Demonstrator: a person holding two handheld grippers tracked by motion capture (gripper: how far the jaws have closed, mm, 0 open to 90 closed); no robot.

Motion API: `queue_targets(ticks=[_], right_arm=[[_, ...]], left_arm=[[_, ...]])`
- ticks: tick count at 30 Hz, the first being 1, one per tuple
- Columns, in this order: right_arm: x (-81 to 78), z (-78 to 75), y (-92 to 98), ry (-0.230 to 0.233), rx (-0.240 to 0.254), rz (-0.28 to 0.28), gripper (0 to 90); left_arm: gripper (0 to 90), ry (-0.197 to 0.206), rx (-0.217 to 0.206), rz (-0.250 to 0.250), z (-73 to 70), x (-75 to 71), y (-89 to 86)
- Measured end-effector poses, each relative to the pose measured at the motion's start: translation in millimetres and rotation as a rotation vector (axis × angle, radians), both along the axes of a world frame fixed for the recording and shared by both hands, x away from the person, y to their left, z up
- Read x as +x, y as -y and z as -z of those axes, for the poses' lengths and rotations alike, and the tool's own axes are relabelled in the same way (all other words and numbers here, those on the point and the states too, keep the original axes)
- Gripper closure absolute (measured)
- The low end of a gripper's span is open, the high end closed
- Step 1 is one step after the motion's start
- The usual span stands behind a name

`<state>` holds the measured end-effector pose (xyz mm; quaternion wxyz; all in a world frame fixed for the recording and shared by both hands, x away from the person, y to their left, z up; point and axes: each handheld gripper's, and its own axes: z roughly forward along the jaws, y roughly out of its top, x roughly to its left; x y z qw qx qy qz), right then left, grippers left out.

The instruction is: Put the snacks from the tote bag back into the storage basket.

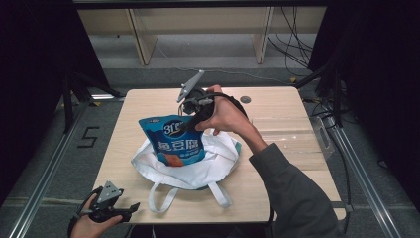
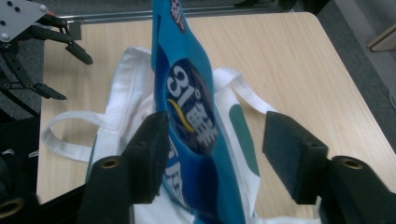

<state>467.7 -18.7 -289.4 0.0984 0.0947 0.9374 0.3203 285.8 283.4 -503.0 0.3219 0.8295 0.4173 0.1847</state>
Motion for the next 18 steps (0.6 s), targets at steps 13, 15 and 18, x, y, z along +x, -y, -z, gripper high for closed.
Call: queue_targets(ticks=[13, 15, 18], right_arm=[[10.9, 3.1, -26.6, -0.028, -0.047, -0.083, 70.8], [12.2, 3.5, -30.0, -0.024, -0.052, -0.101, 74.4], [13.1, 5.6, -34.7, -0.025, -0.073, -0.119, 78.0]], left_arm=[[22.8, 0.005, 0.005, -0.003, 0.6, 0.4, -0.1], [22.9, 0.005, 0.007, -0.002, 0.7, 0.6, -0.3], [22.9, 0.004, 0.007, 0.0, 0.8, 0.5, -0.1]])
